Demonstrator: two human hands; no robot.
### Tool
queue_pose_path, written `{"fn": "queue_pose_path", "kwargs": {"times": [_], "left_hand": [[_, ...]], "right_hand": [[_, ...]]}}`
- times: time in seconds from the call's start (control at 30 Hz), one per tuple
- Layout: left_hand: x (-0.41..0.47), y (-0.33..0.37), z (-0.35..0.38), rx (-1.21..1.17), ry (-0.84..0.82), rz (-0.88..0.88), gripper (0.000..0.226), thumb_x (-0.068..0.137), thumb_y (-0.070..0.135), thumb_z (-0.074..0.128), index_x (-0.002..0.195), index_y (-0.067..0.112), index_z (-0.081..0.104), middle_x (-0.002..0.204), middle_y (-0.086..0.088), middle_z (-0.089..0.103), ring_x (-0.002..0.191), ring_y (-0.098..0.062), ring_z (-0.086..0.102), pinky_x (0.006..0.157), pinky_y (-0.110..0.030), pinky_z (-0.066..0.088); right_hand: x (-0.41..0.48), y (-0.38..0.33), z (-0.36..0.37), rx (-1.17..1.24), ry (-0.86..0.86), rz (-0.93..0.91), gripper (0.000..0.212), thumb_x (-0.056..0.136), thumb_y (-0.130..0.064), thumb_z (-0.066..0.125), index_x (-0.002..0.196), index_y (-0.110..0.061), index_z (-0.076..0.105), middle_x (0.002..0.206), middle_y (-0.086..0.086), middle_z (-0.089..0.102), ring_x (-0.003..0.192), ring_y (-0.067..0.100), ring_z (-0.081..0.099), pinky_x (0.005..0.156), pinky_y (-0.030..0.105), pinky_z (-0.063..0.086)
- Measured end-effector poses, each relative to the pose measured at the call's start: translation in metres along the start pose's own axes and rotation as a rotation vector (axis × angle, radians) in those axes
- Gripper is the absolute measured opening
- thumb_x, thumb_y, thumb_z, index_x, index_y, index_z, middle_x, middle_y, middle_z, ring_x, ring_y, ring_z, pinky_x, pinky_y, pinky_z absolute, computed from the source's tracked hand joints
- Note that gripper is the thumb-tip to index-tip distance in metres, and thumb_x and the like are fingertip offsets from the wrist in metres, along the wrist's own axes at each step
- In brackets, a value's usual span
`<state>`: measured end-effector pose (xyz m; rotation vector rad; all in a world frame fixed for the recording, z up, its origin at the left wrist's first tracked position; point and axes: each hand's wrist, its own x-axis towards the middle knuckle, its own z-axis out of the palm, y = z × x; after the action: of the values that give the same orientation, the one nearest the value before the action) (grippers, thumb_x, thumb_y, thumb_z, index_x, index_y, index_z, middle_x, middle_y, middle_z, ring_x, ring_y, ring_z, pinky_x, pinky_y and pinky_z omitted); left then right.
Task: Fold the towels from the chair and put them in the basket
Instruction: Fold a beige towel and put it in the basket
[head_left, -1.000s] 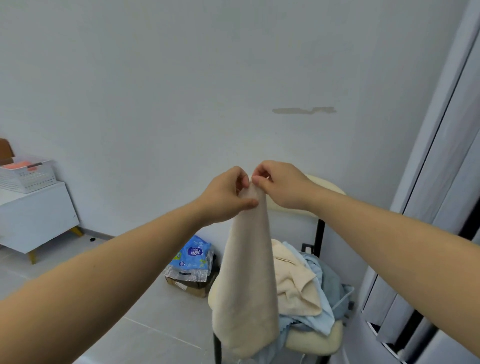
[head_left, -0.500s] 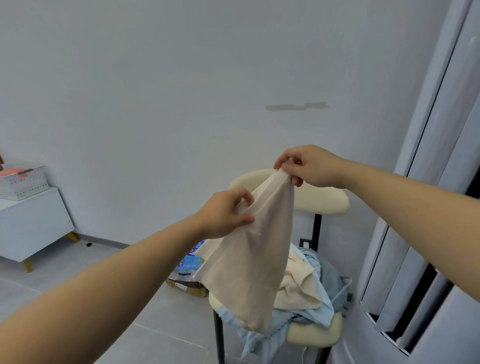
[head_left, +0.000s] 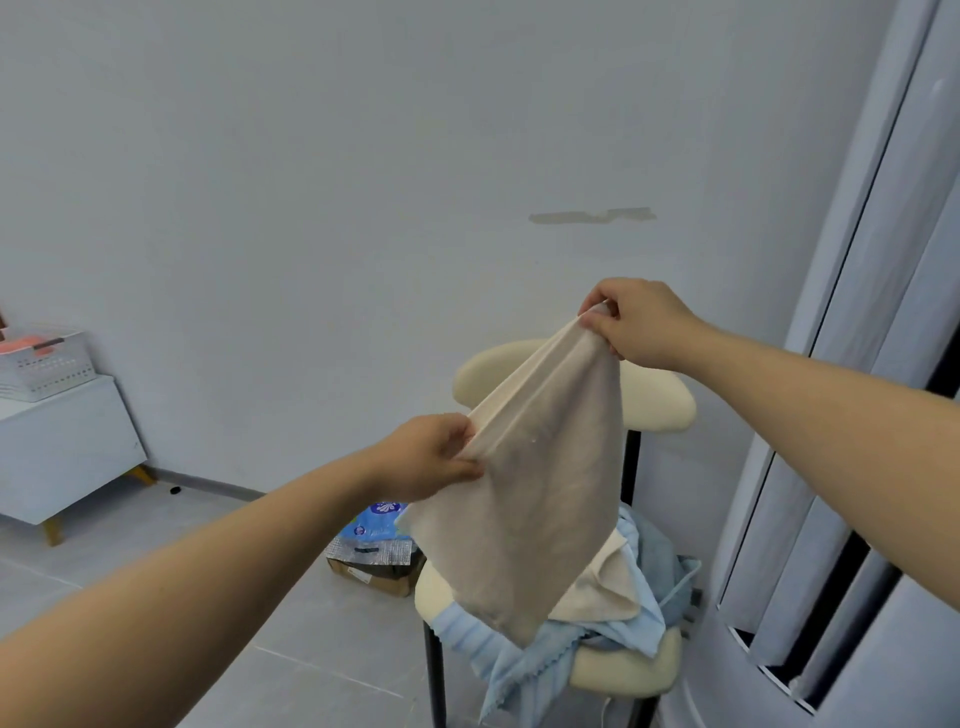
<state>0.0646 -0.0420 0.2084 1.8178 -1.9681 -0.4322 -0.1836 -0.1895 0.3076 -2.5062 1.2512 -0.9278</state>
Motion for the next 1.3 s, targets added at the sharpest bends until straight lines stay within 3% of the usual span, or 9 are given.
{"fn": "queue_pose_path", "kwargs": {"times": [0.07, 0.2, 0.33, 0.5, 0.6, 0.7, 0.9, 1.13, 1.3], "left_hand": [[-0.001, 0.003, 0.002, 0.098, 0.056, 0.056, 0.019, 0.094, 0.03, 0.065, 0.096, 0.014, 0.055, 0.089, 0.004, 0.059, 0.086, -0.02, 0.055, 0.067, -0.017, 0.039], [0.001, 0.004, 0.003, 0.068, 0.163, -0.015, 0.022, 0.101, 0.039, 0.053, 0.098, 0.018, 0.048, 0.088, -0.002, 0.061, 0.081, -0.021, 0.054, 0.064, -0.031, 0.038], [0.001, -0.003, 0.001, 0.174, 0.223, -0.007, 0.039, 0.103, 0.049, 0.041, 0.076, 0.021, 0.04, 0.07, 0.002, 0.052, 0.073, -0.022, 0.052, 0.061, -0.034, 0.037], [0.005, -0.009, -0.014, 0.24, 0.232, 0.033, 0.049, 0.098, 0.053, 0.052, 0.065, 0.018, 0.043, 0.06, 0.002, 0.047, 0.059, -0.014, 0.044, 0.056, -0.029, 0.033], [0.003, -0.012, -0.03, 0.36, 0.134, 0.044, 0.03, 0.097, 0.035, 0.061, 0.077, 0.022, 0.042, 0.075, 0.005, 0.05, 0.074, -0.02, 0.051, 0.063, -0.033, 0.036], [0.002, -0.016, -0.051, 0.333, 0.22, 0.038, 0.007, 0.1, 0.024, 0.054, 0.097, 0.018, 0.053, 0.088, 0.0, 0.057, 0.087, -0.027, 0.056, 0.072, -0.035, 0.041], [0.009, -0.019, -0.086, 0.187, 0.446, -0.009, 0.016, 0.104, 0.029, 0.048, 0.099, 0.017, 0.058, 0.082, 0.005, 0.061, 0.08, -0.02, 0.058, 0.069, -0.033, 0.04], [0.017, -0.02, -0.088, 0.153, 0.436, -0.081, 0.015, 0.106, 0.031, 0.04, 0.107, 0.019, 0.049, 0.096, 0.0, 0.061, 0.081, -0.02, 0.057, 0.063, -0.033, 0.042], [0.02, -0.024, -0.097, 0.192, 0.433, -0.081, 0.026, 0.105, 0.028, 0.044, 0.124, 0.021, 0.059, 0.108, 0.002, 0.064, 0.091, -0.018, 0.057, 0.08, -0.031, 0.042]], "right_hand": [[0.002, 0.006, 0.0, 0.003, 0.027, 0.025, 0.011, 0.098, -0.027, 0.057, 0.098, -0.024, 0.067, 0.088, -0.01, 0.059, 0.079, 0.013, 0.059, 0.076, 0.031, 0.049], [0.002, 0.016, -0.004, 0.012, 0.071, 0.066, 0.01, 0.099, -0.029, 0.055, 0.097, -0.025, 0.064, 0.091, -0.011, 0.058, 0.08, 0.013, 0.059, 0.074, 0.028, 0.044], [0.0, 0.024, -0.01, 0.018, 0.107, 0.095, 0.01, 0.099, -0.029, 0.055, 0.098, -0.023, 0.063, 0.095, -0.006, 0.06, 0.083, 0.014, 0.059, 0.072, 0.028, 0.042], [-0.003, 0.031, -0.01, 0.047, 0.126, 0.127, 0.009, 0.099, -0.028, 0.054, 0.097, -0.022, 0.061, 0.095, -0.006, 0.061, 0.079, 0.012, 0.061, 0.072, 0.03, 0.048], [-0.006, 0.036, -0.012, 0.064, 0.161, 0.166, 0.01, 0.1, -0.026, 0.051, 0.097, -0.02, 0.058, 0.092, -0.006, 0.06, 0.081, 0.016, 0.061, 0.072, 0.031, 0.048], [-0.008, 0.045, -0.018, 0.094, 0.187, 0.225, 0.011, 0.101, -0.027, 0.049, 0.099, -0.019, 0.056, 0.096, -0.002, 0.059, 0.086, 0.022, 0.062, 0.076, 0.037, 0.054], [-0.02, 0.054, -0.022, 0.103, 0.103, 0.262, 0.015, 0.102, -0.032, 0.048, 0.102, -0.017, 0.052, 0.094, 0.007, 0.064, 0.06, 0.025, 0.069, 0.059, 0.031, 0.048], [-0.03, 0.051, -0.023, 0.106, 0.023, 0.239, 0.013, 0.103, -0.028, 0.047, 0.098, -0.016, 0.048, 0.083, 0.012, 0.065, 0.057, 0.025, 0.068, 0.059, 0.032, 0.051], [-0.034, 0.056, -0.029, 0.18, -0.109, 0.178, 0.012, 0.102, -0.023, 0.053, 0.114, -0.026, 0.055, 0.07, 0.014, 0.066, 0.054, 0.023, 0.068, 0.061, 0.035, 0.058]]}}
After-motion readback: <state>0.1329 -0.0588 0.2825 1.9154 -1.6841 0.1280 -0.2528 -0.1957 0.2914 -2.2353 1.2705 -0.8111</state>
